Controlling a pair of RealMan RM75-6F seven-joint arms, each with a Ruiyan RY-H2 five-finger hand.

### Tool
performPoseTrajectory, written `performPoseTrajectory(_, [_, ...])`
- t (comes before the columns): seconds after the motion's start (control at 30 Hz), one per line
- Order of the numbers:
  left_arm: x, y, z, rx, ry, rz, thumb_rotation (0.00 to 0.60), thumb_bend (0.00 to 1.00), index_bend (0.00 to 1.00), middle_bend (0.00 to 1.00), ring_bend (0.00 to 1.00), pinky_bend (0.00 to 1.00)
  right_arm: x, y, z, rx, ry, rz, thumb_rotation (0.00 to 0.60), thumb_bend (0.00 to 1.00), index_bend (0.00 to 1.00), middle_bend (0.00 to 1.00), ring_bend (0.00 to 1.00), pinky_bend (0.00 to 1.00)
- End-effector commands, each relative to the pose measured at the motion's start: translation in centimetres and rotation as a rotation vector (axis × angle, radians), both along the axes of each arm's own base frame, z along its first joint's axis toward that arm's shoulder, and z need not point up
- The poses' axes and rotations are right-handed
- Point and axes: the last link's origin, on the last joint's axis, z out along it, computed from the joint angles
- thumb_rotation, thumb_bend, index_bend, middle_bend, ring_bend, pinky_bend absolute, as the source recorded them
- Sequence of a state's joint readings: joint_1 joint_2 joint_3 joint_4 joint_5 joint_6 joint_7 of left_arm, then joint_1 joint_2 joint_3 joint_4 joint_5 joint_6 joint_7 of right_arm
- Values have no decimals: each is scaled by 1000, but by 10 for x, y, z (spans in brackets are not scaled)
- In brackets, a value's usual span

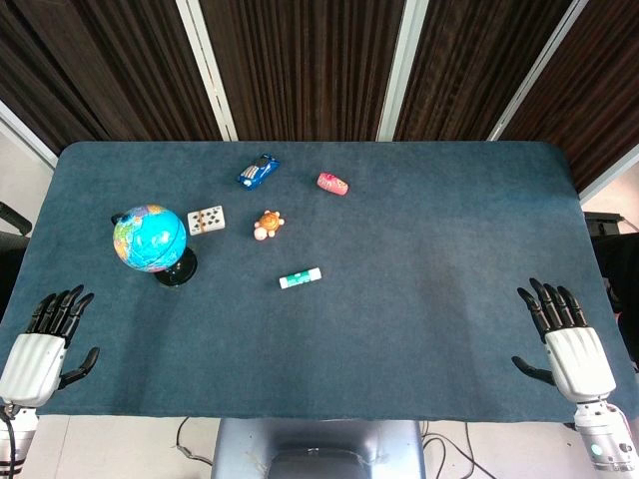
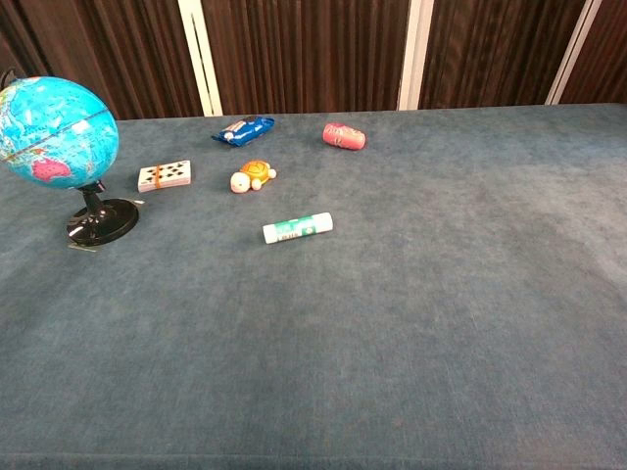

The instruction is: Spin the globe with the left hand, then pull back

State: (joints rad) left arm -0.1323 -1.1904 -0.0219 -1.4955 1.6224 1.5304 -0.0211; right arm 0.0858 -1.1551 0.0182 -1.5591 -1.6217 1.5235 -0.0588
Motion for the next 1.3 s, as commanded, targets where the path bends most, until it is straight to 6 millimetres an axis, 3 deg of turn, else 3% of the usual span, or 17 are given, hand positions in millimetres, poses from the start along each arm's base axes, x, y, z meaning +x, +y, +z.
performPoseTrajectory(0.03, [0,1,-1,-2,-4,6,600,374,0,0,0,73,0,1,1,0,1,1,600,137,0,0,0,0])
performPoseTrajectory(0.17, [4,4,-6,-12,-36,-28,600,373,0,0,0,73,2,4,4,-2,-11,9,600,137,0,0,0,0])
performPoseTrajectory(0.27, [11,14,-9,-4,-192,-66,600,356,0,0,0,72,3,5,5,0,-18,11,600,137,0,0,0,0])
performPoseTrajectory(0.3, [11,20,-9,16,-235,-56,580,345,0,0,0,71,3,5,5,2,-17,10,600,137,0,0,0,0])
performPoseTrajectory(0.4, [19,49,-3,95,-318,-53,413,311,0,0,0,64,2,6,7,8,-20,-1,600,136,0,0,0,0])
performPoseTrajectory(0.53, [33,84,-1,153,-402,-53,341,299,0,0,0,60,1,7,9,-3,-15,-15,600,137,0,0,0,0])
performPoseTrajectory(0.73, [43,121,-11,169,-440,-7,310,293,0,0,0,36,-1,9,11,-8,-5,-42,600,137,0,0,0,0])
performPoseTrajectory(0.9, [46,131,-19,146,-438,9,279,291,0,0,0,29,-1,9,14,-19,-8,-45,600,137,0,0,0,0])
performPoseTrajectory(1.07, [52,159,-39,178,-317,29,266,292,0,0,0,26,-4,8,14,15,-15,-62,600,137,0,0,0,0])
performPoseTrajectory(1.3, [46,177,-56,204,-232,67,264,292,0,0,0,25,-4,8,16,19,-18,-68,600,136,0,0,0,0])
